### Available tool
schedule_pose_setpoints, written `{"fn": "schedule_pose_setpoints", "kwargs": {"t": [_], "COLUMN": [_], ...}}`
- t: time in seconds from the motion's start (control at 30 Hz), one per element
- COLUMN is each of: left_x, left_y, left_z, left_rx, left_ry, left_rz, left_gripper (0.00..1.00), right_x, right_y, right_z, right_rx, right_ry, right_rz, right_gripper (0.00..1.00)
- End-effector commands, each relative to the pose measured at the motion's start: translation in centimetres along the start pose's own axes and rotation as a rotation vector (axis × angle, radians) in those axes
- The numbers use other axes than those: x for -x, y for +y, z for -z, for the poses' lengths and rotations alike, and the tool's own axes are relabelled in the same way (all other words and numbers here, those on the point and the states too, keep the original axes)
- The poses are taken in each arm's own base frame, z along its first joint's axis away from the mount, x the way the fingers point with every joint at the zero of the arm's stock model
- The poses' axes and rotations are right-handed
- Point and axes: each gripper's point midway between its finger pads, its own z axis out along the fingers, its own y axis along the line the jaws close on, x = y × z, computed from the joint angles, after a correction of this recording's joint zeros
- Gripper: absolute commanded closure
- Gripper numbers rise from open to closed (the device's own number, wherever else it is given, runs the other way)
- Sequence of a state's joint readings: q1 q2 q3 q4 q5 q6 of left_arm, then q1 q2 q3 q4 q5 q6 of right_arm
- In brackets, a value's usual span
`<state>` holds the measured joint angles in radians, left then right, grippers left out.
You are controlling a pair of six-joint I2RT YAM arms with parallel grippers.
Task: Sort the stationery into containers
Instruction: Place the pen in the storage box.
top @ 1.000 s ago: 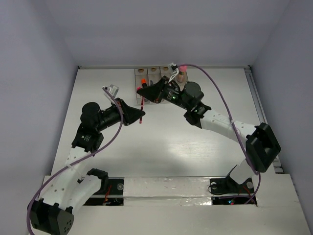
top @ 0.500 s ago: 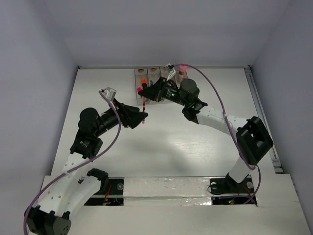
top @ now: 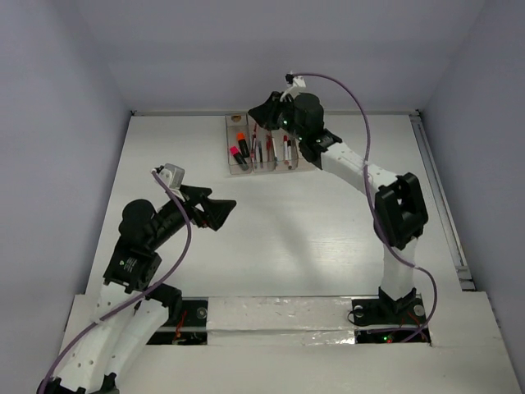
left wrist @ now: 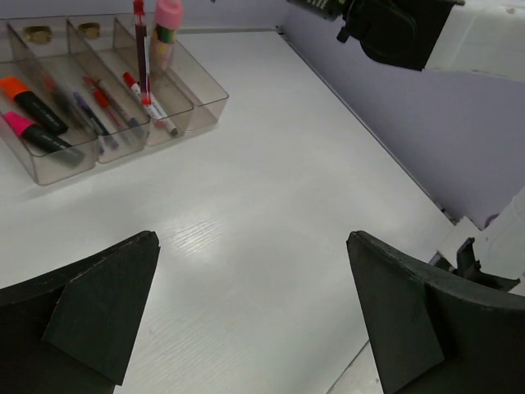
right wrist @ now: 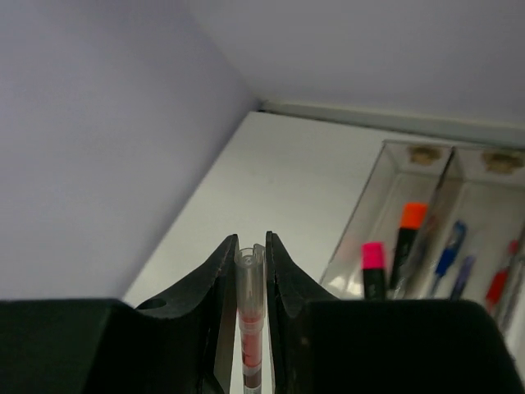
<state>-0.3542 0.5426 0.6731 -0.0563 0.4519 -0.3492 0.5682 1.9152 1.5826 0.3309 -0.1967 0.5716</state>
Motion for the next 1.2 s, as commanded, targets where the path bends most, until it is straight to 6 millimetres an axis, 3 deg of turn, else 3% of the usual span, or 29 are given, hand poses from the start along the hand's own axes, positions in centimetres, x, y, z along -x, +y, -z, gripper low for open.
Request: {"fn": "schedule_pose_setpoints", "kwargs": {"t": [0.0, 0.03, 0.07, 0.27, 0.5, 0.7, 0.73, 0.77, 0.8, 0.83, 0.93, 0.97, 1.0, 1.07, 1.1, 1.17], "left_x": [0.6, 0.7, 0.6, 0.9, 0.6, 0.6, 0.5, 0.5, 0.6, 0.6, 0.7, 0.8, 0.8, 0.9, 1.0, 1.3], "left_y": [1.1, 1.4, 1.5, 1.9, 2.2, 2.8, 2.8, 2.8, 3.1, 3.1, 3.3, 3.2, 3.2, 3.1, 2.9, 2.6], "left_z": [0.3, 0.5, 0.6, 1.0, 0.8, 0.6, 0.6, 0.5, 0.6, 0.5, 0.5, 0.5, 0.4, 0.2, 0.1, 0.1], "left_rx": [0.067, 0.087, 0.093, 0.109, 0.113, 0.128, 0.128, 0.130, 0.139, 0.138, 0.145, 0.142, 0.139, 0.127, 0.120, 0.107], "left_ry": [-0.033, -0.039, -0.038, -0.059, -0.046, -0.038, -0.037, -0.036, -0.039, -0.038, -0.042, -0.044, -0.042, -0.039, -0.041, -0.047], "left_rz": [-0.042, -0.042, -0.041, -0.041, -0.035, -0.029, -0.029, -0.028, -0.025, -0.025, -0.023, -0.023, -0.024, -0.023, -0.022, -0.029], "left_gripper": [0.01, 0.01, 0.01, 0.01, 0.01, 0.01, 0.01, 0.01, 0.01, 0.01, 0.01, 0.01, 0.01, 0.01, 0.01, 0.01], "right_x": [1.9, 2.1, 1.6, 0.5, -0.8, -4.2, -4.2, -4.7, -4.6, -4.2, -0.9, 0.3, 2.8, 5.3, 7.5, 9.2], "right_y": [-4.0, -4.5, -6.1, -10.3, -12.2, -14.8, -14.9, -15.2, -14.8, -14.4, -11.4, -10.4, -8.3, -6.0, -3.4, -1.0], "right_z": [-2.2, -3.7, -4.1, -7.7, -8.5, -9.5, -9.6, -9.8, -10.0, -10.2, -10.2, -10.1, -9.3, -8.1, -6.2, -3.7], "right_rx": [-0.159, -0.164, -0.199, -0.279, -0.295, -0.318, -0.317, -0.317, -0.298, -0.285, -0.225, -0.209, -0.183, -0.156, -0.120, -0.082], "right_ry": [-0.007, -0.012, 0.028, 0.083, 0.106, 0.163, 0.160, 0.165, 0.161, 0.152, 0.088, 0.067, 0.025, -0.011, -0.041, -0.074], "right_rz": [0.216, 0.240, 0.274, 0.373, 0.377, 0.371, 0.371, 0.369, 0.367, 0.365, 0.363, 0.367, 0.374, 0.380, 0.384, 0.377], "right_gripper": [1.00, 1.00, 1.00, 1.00, 1.00, 1.00, 0.79, 0.64, 0.51, 0.30, 0.10, 0.07, 0.04, 0.00, 0.00, 0.00]}}
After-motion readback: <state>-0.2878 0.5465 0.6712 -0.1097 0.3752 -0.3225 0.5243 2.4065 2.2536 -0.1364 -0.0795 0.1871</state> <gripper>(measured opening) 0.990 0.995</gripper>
